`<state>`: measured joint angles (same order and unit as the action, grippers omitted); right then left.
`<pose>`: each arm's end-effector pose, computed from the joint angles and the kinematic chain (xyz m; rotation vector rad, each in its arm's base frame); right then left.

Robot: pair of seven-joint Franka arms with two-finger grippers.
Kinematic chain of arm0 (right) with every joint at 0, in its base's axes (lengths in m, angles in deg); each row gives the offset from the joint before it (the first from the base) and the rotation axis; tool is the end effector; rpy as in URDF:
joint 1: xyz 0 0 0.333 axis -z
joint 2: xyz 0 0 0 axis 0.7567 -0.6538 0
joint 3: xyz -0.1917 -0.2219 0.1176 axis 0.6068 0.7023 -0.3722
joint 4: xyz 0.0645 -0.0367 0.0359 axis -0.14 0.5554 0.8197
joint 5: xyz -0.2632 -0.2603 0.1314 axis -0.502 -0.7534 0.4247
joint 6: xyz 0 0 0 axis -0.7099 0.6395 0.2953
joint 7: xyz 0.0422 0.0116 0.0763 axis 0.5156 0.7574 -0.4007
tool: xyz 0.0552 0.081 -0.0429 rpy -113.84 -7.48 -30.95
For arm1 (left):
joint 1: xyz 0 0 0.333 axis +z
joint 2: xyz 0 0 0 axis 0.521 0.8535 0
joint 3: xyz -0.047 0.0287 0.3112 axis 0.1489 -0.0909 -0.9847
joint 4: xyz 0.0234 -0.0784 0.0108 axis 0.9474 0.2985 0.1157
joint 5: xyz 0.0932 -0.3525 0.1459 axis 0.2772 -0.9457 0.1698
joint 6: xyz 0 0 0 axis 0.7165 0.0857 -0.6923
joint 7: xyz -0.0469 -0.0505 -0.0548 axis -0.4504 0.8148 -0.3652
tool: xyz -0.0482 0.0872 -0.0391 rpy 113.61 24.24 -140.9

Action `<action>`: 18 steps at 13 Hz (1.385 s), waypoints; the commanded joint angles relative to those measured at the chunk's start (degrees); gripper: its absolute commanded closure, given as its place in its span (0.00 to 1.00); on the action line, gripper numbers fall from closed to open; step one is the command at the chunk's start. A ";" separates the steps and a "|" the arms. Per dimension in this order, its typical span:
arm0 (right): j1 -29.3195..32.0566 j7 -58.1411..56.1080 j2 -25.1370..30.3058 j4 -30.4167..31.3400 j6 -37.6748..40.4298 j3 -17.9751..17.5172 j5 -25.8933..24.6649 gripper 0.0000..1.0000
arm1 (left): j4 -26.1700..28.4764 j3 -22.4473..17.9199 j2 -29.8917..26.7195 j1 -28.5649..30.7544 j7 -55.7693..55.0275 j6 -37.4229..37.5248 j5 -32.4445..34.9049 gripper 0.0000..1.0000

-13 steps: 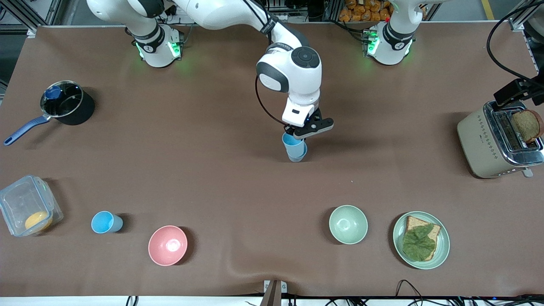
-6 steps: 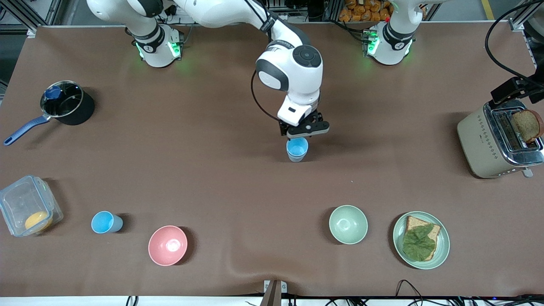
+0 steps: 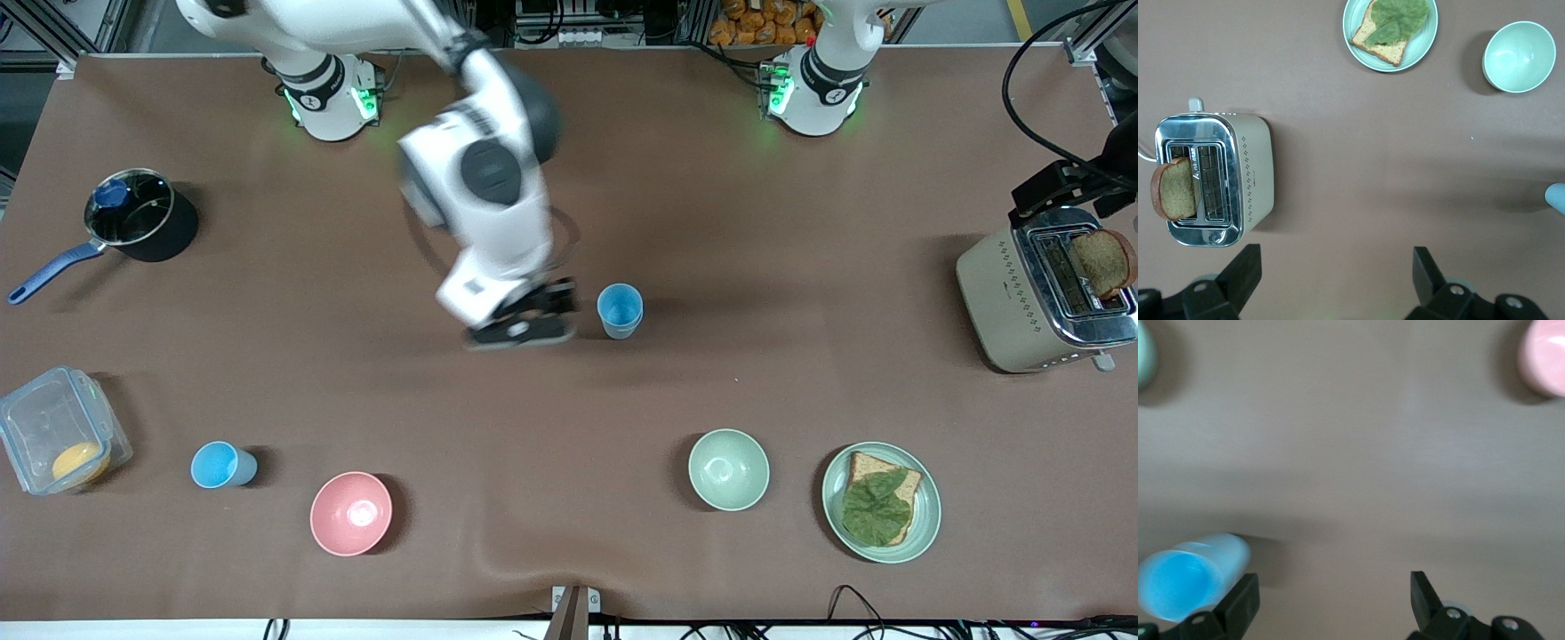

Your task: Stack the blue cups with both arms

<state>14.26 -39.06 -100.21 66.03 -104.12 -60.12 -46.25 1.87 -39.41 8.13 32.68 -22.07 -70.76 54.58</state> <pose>0.5998 0.3952 0.4280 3.1119 0.2569 0.0256 0.5401 -0.0023 0.6427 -3.0808 -0.1495 -0.0024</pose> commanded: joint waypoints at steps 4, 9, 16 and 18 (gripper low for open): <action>18.79 -29.73 16.76 25.41 -2.57 -1.21 1.11 0.00 | -0.81 0.41 -0.02 -0.05 -0.31 1.33 -0.84 0.00; 34.80 -42.60 21.15 28.51 -1.78 -1.12 1.11 0.00 | -0.81 0.41 0.25 -0.05 -0.40 1.24 -0.93 0.00; 38.43 -33.05 30.82 26.06 9.45 -1.20 0.58 0.00 | -1.16 0.06 0.33 0.48 0.48 1.24 -2.33 0.00; 37.47 -29.95 32.23 22.98 13.50 -1.56 0.58 0.00 | -1.33 0.06 0.51 0.48 0.57 1.24 -2.42 0.00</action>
<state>51.95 -72.39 -69.85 90.63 -93.37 -60.73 -45.86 1.78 -39.24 8.26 32.94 -22.17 -70.58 53.38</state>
